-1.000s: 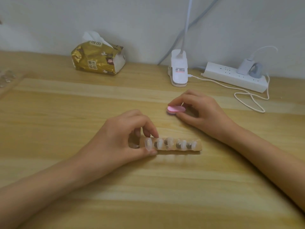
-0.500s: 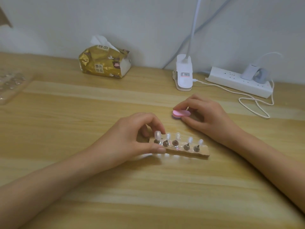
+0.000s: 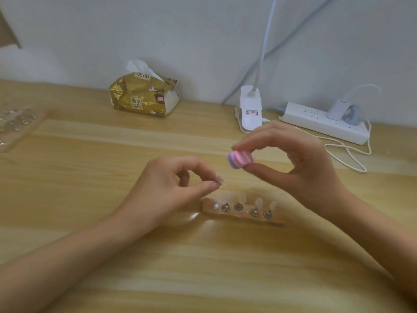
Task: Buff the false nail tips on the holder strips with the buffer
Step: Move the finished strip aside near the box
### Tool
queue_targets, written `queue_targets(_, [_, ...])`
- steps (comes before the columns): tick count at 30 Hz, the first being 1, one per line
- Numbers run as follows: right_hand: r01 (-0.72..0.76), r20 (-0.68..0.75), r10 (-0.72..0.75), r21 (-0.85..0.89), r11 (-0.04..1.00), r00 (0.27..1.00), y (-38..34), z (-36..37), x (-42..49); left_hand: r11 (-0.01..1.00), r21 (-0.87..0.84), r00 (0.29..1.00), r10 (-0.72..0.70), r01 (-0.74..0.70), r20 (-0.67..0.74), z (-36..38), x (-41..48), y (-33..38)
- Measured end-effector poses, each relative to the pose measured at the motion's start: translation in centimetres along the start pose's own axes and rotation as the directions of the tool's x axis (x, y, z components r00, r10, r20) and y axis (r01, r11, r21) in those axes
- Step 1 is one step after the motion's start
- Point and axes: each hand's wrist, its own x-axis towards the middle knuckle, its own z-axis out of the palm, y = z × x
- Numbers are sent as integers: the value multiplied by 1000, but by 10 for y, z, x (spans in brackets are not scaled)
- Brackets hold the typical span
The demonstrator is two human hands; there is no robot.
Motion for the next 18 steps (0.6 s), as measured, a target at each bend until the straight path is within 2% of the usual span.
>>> queue_targets(3, [99, 105, -85, -138, 985, 991, -5, 11, 5, 987, -129, 995, -98, 101, 29, 2, 2, -2])
queue_targets(5, [74, 82, -58, -207, 976, 995, -2, 13, 4, 984, -142, 994, -102, 107, 40, 1, 1, -2])
queue_targets(7, [47, 33, -42, -197, 979, 999, -3, 13, 1, 983, -151, 994, -105, 109, 35, 0, 1, -3])
queue_targets(10, [138, 86, -123, -193, 971, 989, -5, 19, -1, 986, -150, 998, -68, 69, 11, -1, 3, -6])
queue_targets(12, [102, 71, -88, -228, 968, 994, -3, 17, 0, 981, -182, 998, -65, 64, 3, -2, 3, -6])
queue_targets(15, [6, -39, -12, -136, 991, 999, -6, 12, 2, 973, -230, 999, -33, 30, -9, -1, 5, -5])
queue_targets(18, [41, 6, -41, -43, 998, 999, -12, 16, 3, 973, -226, 998, 38, -47, -47, 0, 5, -4])
